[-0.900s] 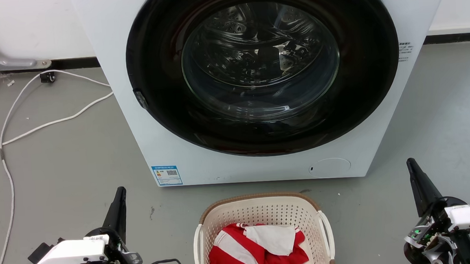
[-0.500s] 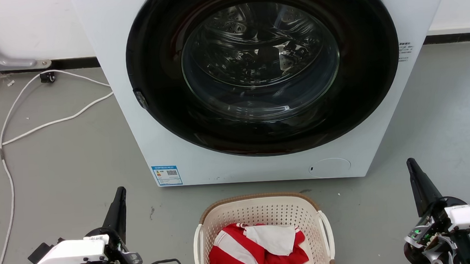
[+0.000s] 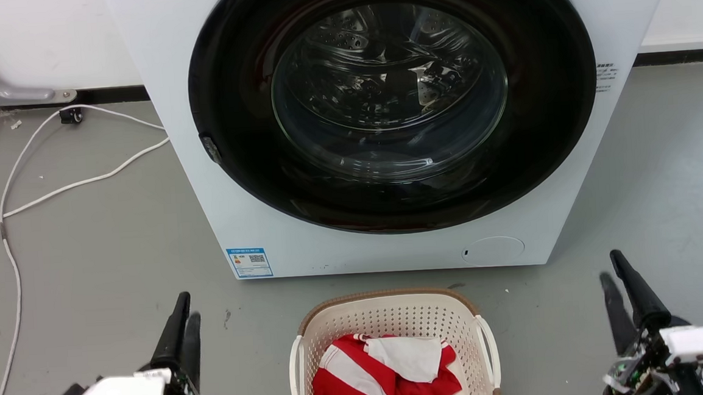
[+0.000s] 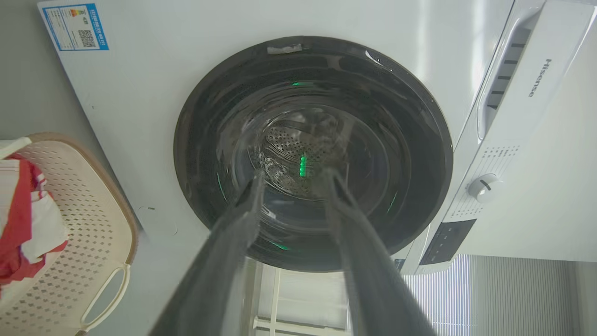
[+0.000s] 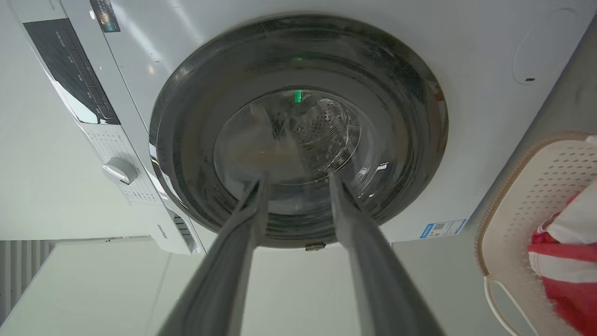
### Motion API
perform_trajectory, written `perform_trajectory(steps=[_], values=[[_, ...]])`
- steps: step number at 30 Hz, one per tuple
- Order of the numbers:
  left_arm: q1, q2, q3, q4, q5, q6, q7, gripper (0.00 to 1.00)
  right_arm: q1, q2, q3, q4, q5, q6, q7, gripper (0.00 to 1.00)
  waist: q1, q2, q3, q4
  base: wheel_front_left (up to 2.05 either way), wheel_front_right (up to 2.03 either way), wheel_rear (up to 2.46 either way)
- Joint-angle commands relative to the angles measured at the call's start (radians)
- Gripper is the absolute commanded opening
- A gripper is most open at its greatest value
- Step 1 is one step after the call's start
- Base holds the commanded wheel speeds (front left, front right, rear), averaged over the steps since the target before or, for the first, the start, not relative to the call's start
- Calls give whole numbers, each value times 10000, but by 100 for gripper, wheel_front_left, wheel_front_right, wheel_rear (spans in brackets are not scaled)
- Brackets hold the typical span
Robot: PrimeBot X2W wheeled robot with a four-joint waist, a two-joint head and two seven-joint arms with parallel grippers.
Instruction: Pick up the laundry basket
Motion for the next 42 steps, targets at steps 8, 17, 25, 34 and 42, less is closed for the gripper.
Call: perform_trajectory(steps=[8, 17, 25, 34, 42], values=[[184, -2, -93, -253, 98, -2, -365, 100, 166, 4, 243, -178, -155, 1, -367, 100, 0, 0, 9, -4, 0, 0, 0], [303, 3, 159, -458, 595, -2, -744, 100, 208, 1, 204, -194, -888, 2, -749, 100, 0, 0, 15, -9, 0, 0, 0], [267, 9, 849, -397, 1459, -2, -1090, 100, 70, -1, -260, -565, -2850, 3, -1098, 100, 0, 0, 28, -16, 0, 0, 0], [33, 14, 1572, -1035, 3333, 192, -1444, 100, -42, -4, -267, -1638, -5822, 4, -1453, 100, 0, 0, 86, 1, 0, 0, 0], [350, 19, 898, -2358, 5101, 649, -1732, 100, -21, -6, 200, -2509, -8356, 5, -1743, 100, 0, 0, 148, 18, 0, 0, 0]])
